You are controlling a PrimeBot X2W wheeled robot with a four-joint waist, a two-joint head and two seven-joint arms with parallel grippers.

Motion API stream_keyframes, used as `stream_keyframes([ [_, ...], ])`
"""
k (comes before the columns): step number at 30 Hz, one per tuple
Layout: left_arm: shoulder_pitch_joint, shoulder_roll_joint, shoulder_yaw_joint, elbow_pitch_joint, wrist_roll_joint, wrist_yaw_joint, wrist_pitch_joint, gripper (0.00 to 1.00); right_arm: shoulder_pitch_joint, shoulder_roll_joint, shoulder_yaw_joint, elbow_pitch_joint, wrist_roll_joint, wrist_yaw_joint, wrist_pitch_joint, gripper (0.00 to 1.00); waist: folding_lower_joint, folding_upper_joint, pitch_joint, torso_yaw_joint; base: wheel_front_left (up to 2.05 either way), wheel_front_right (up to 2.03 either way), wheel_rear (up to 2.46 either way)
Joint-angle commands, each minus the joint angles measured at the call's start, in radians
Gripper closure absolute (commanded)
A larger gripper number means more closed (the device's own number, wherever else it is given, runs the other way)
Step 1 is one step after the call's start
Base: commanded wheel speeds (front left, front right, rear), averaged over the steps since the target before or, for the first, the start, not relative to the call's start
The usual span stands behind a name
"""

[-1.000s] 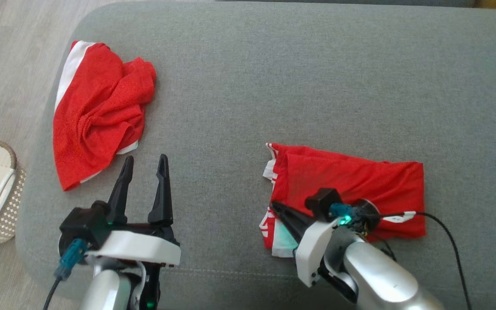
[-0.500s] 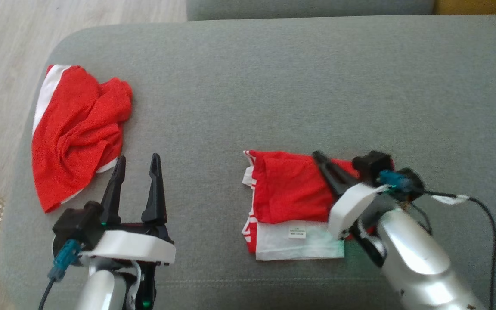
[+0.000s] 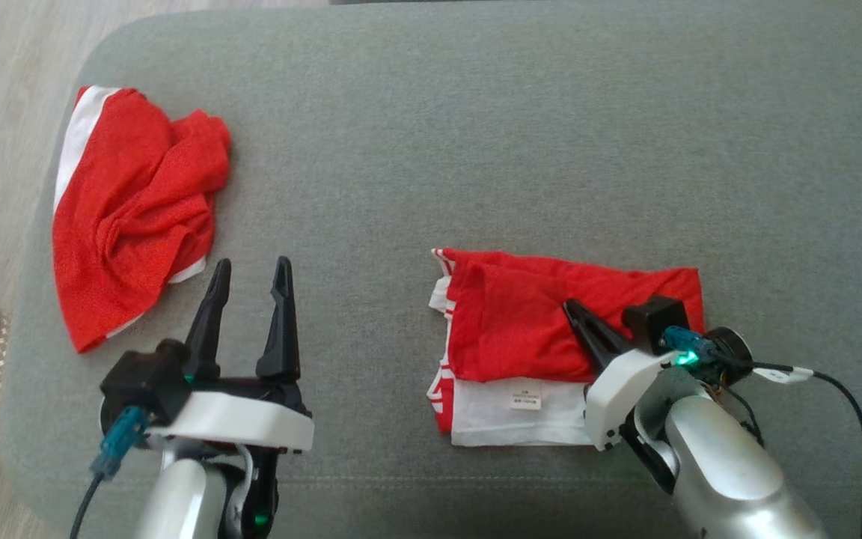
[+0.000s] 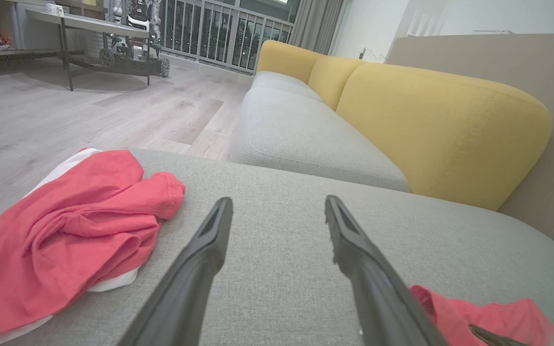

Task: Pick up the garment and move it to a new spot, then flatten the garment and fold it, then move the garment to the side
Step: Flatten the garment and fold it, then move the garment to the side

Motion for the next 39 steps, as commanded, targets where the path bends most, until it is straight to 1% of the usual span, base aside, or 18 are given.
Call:
stream_keyframes([
  [1,-0.046,0.002,0.036,-0.025,0.005,-0.003,-0.008,0.00,-0.029,0.015,0.027,0.013,0.011,0.000,-0.017,1.00,0.0000,0.0000,0.005,0.012,0.00,0.00,0.00],
  [5,-0.037,0.002,0.051,-0.017,0.009,-0.006,-0.008,0.00,-0.048,0.015,0.043,0.046,0.041,0.000,-0.033,1.00,0.0000,0.0000,-0.013,0.005,0.00,0.00,0.00],
  [9,-0.023,0.002,0.064,-0.017,0.011,-0.005,-0.008,0.00,-0.053,0.015,-0.002,0.019,0.045,0.000,-0.049,1.00,0.0000,0.0000,-0.047,-0.020,0.00,0.00,0.00],
  [14,-0.004,0.002,0.065,-0.027,0.007,0.003,-0.008,0.00,-0.018,0.015,-0.082,-0.077,0.032,0.000,-0.054,1.00,0.0000,0.0000,-0.093,-0.059,0.00,0.00,0.00],
  [15,-0.004,0.002,0.065,-0.027,0.007,0.003,-0.008,0.00,-0.018,0.015,-0.082,-0.077,0.032,0.000,-0.054,1.00,0.0000,0.0000,-0.093,-0.059,0.00,0.00,0.00],
  [20,0.029,0.002,0.069,-0.037,0.007,0.015,-0.008,0.00,0.069,0.015,-0.196,-0.222,-0.008,0.000,-0.055,1.00,0.0000,0.0000,-0.140,-0.093,0.00,0.00,0.00],
  [21,0.038,0.002,0.072,-0.040,0.007,0.018,-0.008,0.00,0.092,0.015,-0.216,-0.254,-0.016,0.000,-0.055,0.79,0.0000,0.0000,-0.147,-0.100,0.00,0.00,0.00],
  [23,0.059,0.002,0.076,-0.048,0.006,0.023,-0.008,0.00,0.140,0.015,-0.251,-0.319,-0.043,0.000,-0.054,0.00,0.0000,0.0000,-0.159,-0.112,0.00,0.00,0.00],
  [25,0.078,0.002,0.074,-0.051,0.009,0.025,-0.008,0.00,0.190,0.015,-0.280,-0.379,-0.051,0.000,-0.046,0.00,0.0000,0.0000,-0.166,-0.120,0.00,0.00,0.00],
  [26,0.091,0.002,0.077,-0.050,0.011,0.027,-0.008,0.00,0.236,0.015,-0.286,-0.433,-0.037,0.000,-0.029,0.00,0.0000,0.0000,-0.168,-0.127,0.00,0.00,0.00],
  [29,0.106,0.002,0.090,-0.053,-0.007,0.047,-0.008,0.00,0.293,0.015,-0.313,-0.485,-0.016,0.000,-0.009,0.00,0.0000,0.0000,-0.167,-0.137,0.00,0.00,0.00],
  [34,0.115,0.002,0.089,-0.049,-0.007,0.053,-0.008,0.00,0.338,0.015,-0.328,-0.518,-0.001,0.000,0.006,0.00,0.0000,0.0000,-0.163,-0.145,0.00,0.00,0.00],
  [39,0.098,0.002,0.093,-0.048,-0.007,0.051,-0.008,0.00,0.332,0.015,-0.333,-0.514,0.019,0.000,0.021,0.00,0.0000,0.0000,-0.155,-0.143,0.00,0.00,0.00],
])
